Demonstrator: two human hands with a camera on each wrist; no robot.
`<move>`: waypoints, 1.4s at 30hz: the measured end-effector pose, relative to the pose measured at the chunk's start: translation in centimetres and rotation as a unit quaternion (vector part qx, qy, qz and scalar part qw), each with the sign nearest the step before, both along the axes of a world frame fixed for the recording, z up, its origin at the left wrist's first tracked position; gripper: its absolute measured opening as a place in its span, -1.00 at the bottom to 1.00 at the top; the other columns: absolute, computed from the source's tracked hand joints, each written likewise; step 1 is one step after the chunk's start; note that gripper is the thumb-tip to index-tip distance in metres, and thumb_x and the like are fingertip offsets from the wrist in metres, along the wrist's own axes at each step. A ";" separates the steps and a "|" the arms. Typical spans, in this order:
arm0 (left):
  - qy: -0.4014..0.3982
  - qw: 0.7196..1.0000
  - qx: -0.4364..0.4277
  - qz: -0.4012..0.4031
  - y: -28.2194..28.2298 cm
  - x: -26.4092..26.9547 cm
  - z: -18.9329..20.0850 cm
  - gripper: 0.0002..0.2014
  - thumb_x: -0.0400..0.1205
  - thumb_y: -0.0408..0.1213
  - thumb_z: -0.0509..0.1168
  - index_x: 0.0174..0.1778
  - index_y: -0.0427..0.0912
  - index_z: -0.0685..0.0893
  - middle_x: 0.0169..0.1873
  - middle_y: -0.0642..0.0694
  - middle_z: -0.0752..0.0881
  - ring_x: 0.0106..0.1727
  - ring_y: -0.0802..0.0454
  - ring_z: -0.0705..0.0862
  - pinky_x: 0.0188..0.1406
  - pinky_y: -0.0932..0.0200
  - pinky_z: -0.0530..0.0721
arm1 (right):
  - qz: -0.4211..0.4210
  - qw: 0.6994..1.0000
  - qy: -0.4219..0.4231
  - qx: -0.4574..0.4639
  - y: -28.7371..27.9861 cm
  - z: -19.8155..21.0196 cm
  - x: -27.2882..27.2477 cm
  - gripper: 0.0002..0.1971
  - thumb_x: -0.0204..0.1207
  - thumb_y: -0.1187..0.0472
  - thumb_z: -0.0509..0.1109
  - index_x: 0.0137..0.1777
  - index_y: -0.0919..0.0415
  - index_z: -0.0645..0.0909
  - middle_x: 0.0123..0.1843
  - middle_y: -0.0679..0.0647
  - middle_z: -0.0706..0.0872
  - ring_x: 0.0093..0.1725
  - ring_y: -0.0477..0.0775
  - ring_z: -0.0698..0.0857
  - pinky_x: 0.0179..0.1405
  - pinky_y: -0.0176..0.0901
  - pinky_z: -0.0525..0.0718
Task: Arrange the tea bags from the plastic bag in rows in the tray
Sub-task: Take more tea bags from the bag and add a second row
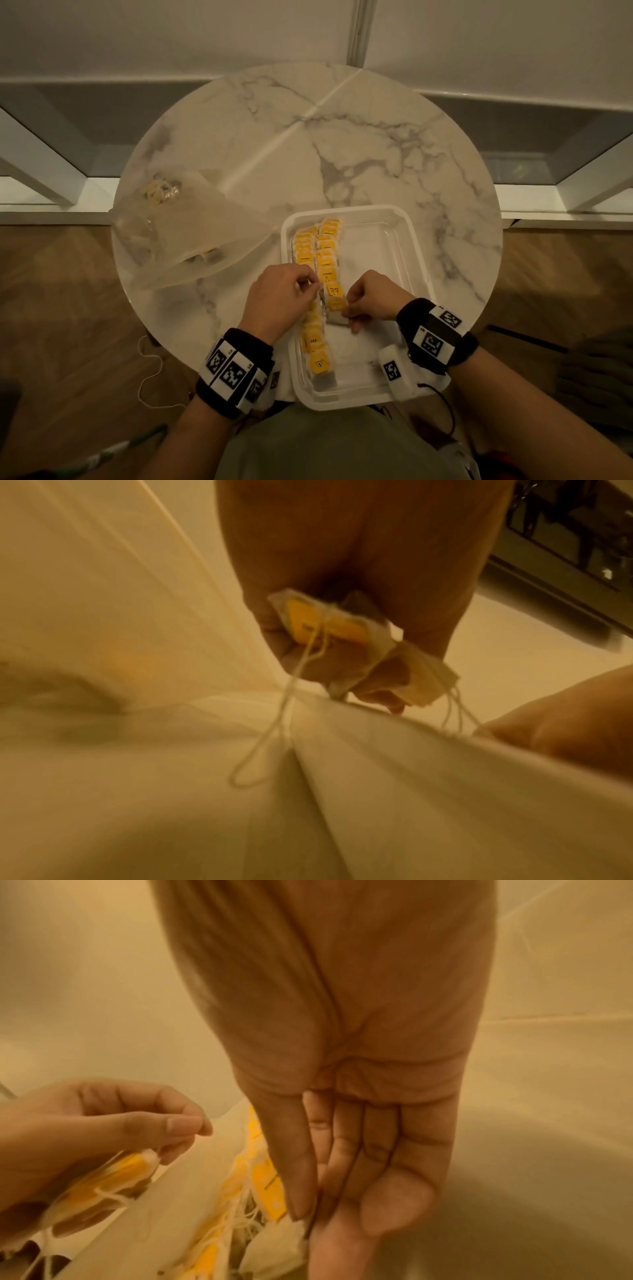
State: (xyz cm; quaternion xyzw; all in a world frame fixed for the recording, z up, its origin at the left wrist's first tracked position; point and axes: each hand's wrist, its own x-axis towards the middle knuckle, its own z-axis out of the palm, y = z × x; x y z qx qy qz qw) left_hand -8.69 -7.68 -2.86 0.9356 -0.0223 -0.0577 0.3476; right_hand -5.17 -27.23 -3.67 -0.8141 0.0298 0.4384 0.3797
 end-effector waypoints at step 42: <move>0.119 0.857 -0.480 0.142 -4.4 -3.8 2.2 -0.75 0.74 -0.34 0.21 -0.17 -0.35 0.72 -0.40 -0.27 0.70 -0.48 -0.03 0.64 -0.45 0.18 0.64 | -0.176 0.928 -0.193 0.266 -0.6 6.5 -5.5 -0.84 0.57 0.37 0.44 -0.24 0.38 0.67 -0.39 0.23 0.76 -0.51 -0.02 0.65 -0.49 -0.43 0.51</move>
